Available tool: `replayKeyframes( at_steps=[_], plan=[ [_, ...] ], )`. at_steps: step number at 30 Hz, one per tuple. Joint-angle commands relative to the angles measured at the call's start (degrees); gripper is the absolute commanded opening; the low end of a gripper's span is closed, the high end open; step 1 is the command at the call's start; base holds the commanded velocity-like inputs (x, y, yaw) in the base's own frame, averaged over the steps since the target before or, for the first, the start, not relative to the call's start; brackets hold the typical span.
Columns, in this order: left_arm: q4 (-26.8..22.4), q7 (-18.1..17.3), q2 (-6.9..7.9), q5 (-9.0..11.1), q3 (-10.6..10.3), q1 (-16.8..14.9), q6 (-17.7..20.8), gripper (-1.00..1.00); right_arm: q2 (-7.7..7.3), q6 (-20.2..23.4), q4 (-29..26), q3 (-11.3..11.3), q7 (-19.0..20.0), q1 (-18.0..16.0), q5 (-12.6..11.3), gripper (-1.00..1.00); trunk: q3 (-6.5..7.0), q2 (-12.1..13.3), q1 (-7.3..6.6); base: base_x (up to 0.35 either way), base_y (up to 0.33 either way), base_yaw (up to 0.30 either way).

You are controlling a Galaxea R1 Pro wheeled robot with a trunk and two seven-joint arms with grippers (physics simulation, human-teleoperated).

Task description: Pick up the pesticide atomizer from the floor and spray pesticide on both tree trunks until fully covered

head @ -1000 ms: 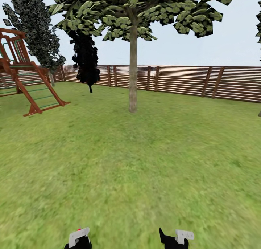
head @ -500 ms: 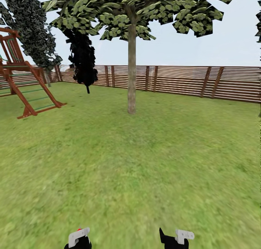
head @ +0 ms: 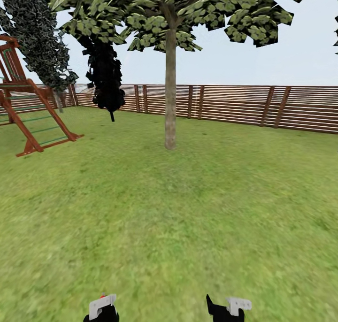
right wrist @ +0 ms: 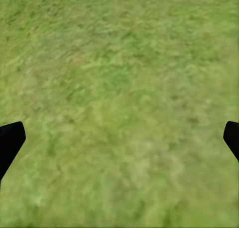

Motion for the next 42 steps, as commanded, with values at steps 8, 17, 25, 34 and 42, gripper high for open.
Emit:
replayKeyframes(
  at_steps=[8, 17, 25, 34, 42],
  plan=[
    [-0.09, 0.58, 0.08, 0.19, -0.49, -0.08, -0.3, -1.0, -0.06, -0.28, 0.05, 0.2, 0.08, -0.06, -0.64, 1.0, -0.13, -0.12, 0.07, 0.339, 0.072, 0.0],
    [-0.09, 0.58, 0.08, 0.19, -0.49, -0.08, -0.3, -1.0, -0.12, -0.2, 0.05, 0.14, 0.4, -0.06, -0.74, 1.0, -0.1, -0.12, 0.07, 0.339, 0.072, -0.041],
    [-0.09, 0.58, 0.08, 0.19, -0.49, -0.08, -0.3, -1.0, -0.07, -0.21, 0.04, 0.14, 0.67, -0.06, -0.73, 1.0, -0.02, -0.12, 0.07, 0.339, 0.072, -0.088],
    [-0.09, 0.58, 0.08, 0.19, -0.5, -0.08, -0.3, -1.0, -0.06, -0.2, 0.05, 0.14, 0.54, -0.06, -0.69, 1.0, -0.02, -0.12, 0.07, 0.339, 0.072, -0.003],
    [-0.03, 0.58, 0.08, 0.19, -0.51, -0.08, -0.3, -1.0, -0.06, -0.2, 0.05, 0.21, 0.46, -0.06, -0.65, 1.0, -0.02, -0.12, 0.07, 0.339, 0.072, 0.0]
  ],
)
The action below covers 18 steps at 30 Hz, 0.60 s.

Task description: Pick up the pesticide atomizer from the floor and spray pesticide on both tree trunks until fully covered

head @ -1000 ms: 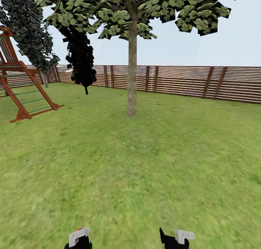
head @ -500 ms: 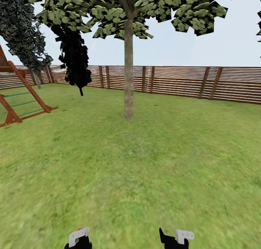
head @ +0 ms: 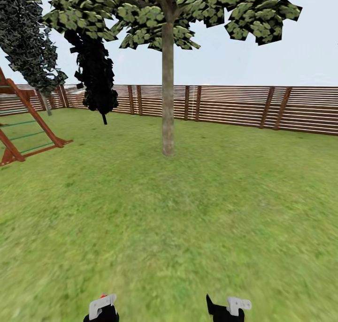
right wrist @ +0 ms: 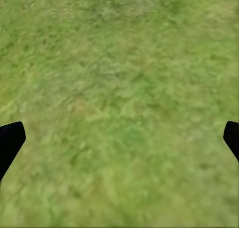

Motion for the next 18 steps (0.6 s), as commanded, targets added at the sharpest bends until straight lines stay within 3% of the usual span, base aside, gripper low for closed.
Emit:
replayKeyframes(
  at_steps=[1, 18],
  plan=[
    [-0.06, 0.58, 0.08, 0.19, -0.49, -0.08, -0.3, -1.0, -0.06, -0.27, 0.05, 0.33, 0.11, -0.06, -0.61, 1.0, -0.13, -0.12, 0.07, 0.339, 0.072, 0.0],
    [-0.12, 0.58, 0.08, 0.19, -0.48, -0.08, -0.3, -1.0, -0.06, -0.34, 0.05, 0.34, -0.08, -0.06, -0.6, 1.0, -0.13, -0.12, 0.07, 0.339, 0.072, 0.0]
  ],
)
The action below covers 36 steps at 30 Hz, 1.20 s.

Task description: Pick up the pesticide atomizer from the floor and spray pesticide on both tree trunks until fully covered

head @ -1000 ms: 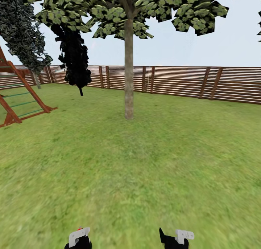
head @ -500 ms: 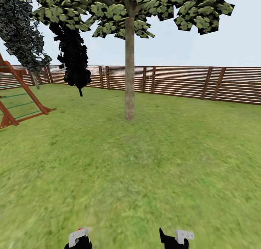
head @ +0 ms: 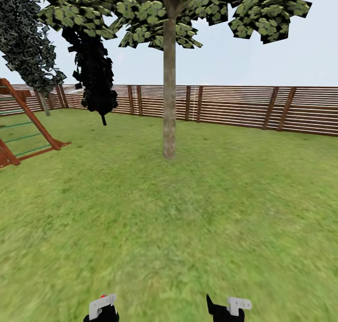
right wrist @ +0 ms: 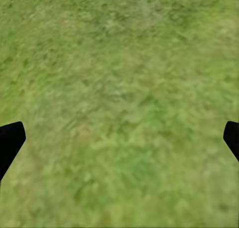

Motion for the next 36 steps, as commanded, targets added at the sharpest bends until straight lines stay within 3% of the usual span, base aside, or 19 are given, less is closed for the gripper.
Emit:
replayKeyframes(
  at_steps=[1, 27, 36],
  plan=[
    [-0.08, 0.58, 0.08, 0.19, -0.48, -0.08, -0.3, -1.0, -0.06, -0.28, 0.05, 0.29, 0.13, -0.06, -0.62, 1.0, -0.13, -0.12, 0.07, 0.339, 0.072, 0.0],
    [-0.17, 0.58, 0.08, 0.19, -0.47, -0.08, -0.3, -1.0, -0.24, -0.21, -0.26, -0.02, 0.63, -0.06, -1.32, 1.0, -0.12, -0.12, 0.07, 0.339, 0.072, 0.0],
    [-0.17, 0.58, 0.08, 0.19, -0.49, -0.08, -0.3, -1.0, -0.23, -0.2, -0.22, 0.15, 0.62, -0.06, -1.15, 1.0, 0.05, -0.12, 0.07, 0.339, 0.072, -0.163]
  ],
)
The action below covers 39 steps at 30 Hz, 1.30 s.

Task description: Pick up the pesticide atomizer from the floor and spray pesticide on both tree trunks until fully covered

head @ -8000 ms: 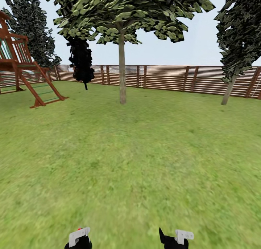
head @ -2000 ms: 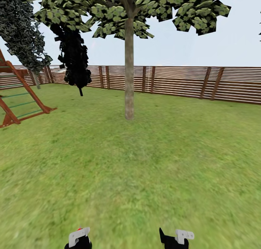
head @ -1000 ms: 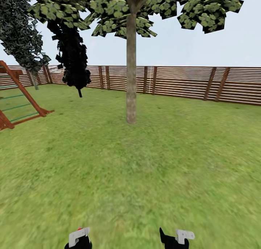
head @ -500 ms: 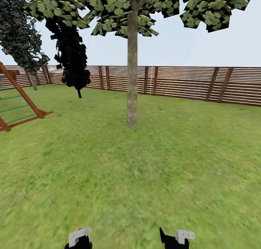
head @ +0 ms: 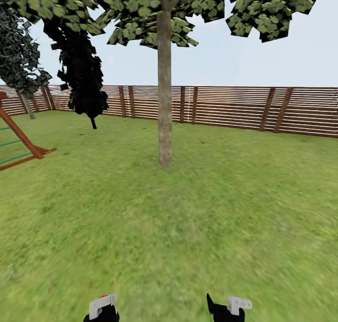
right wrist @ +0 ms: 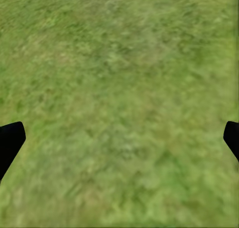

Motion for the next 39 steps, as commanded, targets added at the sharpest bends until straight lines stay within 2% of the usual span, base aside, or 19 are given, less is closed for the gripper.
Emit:
replayKeyframes(
  at_steps=[1, 39],
  plan=[
    [-0.06, 0.58, 0.09, 0.2, -0.48, -0.08, -0.3, -1.0, 0.0, -0.28, 0.06, 0.33, 0.11, -0.07, -0.55, 1.0, -0.12, -0.12, 0.07, 0.339, 0.072, -0.063],
    [-0.08, 0.57, 0.09, 0.2, -0.49, -0.08, -0.3, -1.0, 0.1, -0.34, 0.23, 0.35, 0.08, -0.06, -0.42, 1.0, -0.11, -0.12, 0.07, 0.339, 0.072, -0.003]
  ],
)
